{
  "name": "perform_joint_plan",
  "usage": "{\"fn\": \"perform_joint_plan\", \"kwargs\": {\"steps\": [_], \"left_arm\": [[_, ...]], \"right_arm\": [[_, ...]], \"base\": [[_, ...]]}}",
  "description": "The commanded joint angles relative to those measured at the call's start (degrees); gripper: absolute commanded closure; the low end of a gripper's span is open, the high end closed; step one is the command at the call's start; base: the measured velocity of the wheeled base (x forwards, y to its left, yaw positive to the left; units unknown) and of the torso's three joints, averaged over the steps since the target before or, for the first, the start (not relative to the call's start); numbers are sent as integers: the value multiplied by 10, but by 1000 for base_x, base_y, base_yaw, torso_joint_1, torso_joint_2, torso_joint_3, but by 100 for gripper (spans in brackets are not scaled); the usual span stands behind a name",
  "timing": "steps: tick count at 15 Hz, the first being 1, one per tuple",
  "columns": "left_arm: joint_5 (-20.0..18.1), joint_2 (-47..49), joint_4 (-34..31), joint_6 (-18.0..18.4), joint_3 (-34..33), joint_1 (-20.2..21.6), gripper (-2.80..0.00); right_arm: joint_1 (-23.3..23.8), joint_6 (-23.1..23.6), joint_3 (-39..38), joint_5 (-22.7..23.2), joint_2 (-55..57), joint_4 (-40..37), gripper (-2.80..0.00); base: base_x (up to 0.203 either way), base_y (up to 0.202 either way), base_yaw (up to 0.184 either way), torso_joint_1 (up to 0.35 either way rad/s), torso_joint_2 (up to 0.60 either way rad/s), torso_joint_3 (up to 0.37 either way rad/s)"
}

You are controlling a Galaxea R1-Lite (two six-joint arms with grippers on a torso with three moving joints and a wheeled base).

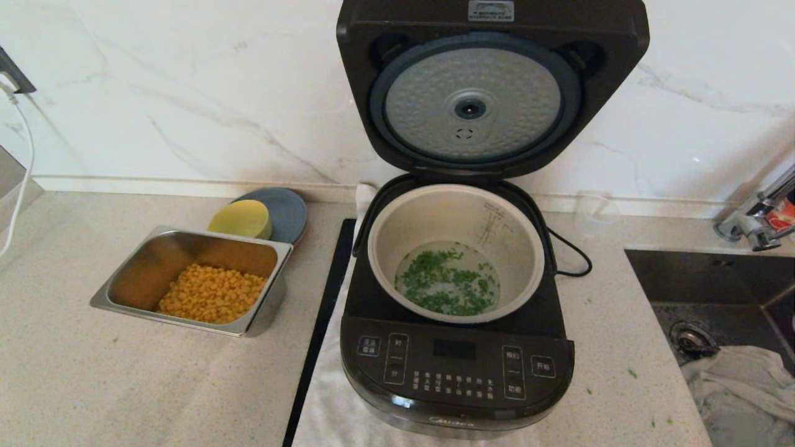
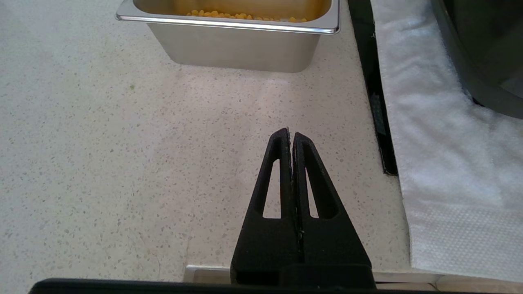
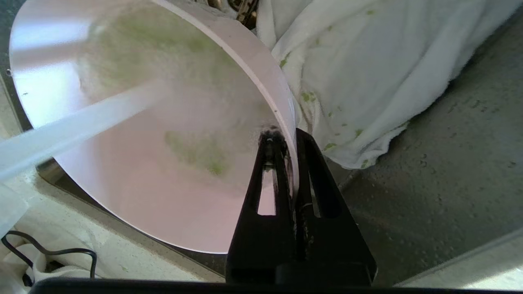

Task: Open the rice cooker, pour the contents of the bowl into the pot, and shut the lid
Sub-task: Fill a bowl with water from the tap

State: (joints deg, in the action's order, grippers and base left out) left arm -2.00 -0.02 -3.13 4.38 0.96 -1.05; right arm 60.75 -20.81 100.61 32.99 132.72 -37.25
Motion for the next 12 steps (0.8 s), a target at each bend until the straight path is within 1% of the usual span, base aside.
{"fn": "perform_joint_plan", "kwargs": {"steps": [1,5,7,10,12], "left_arm": [[0,-1,0,0,0,0,0],[0,-1,0,0,0,0,0],[0,-1,0,0,0,0,0],[0,-1,0,0,0,0,0],[0,-1,0,0,0,0,0]], "right_arm": [[-2,0,0,1,0,-3,0],[-2,2,-16,3,-33,-13,0],[-11,10,-50,2,-78,-20,0],[-41,29,-115,1,-170,-24,0],[-77,35,-154,-1,-238,-37,0]], "base": [[0,0,0,0,0,0],[0,0,0,0,0,0],[0,0,0,0,0,0],[0,0,0,0,0,0],[0,0,0,0,0,0]]}}
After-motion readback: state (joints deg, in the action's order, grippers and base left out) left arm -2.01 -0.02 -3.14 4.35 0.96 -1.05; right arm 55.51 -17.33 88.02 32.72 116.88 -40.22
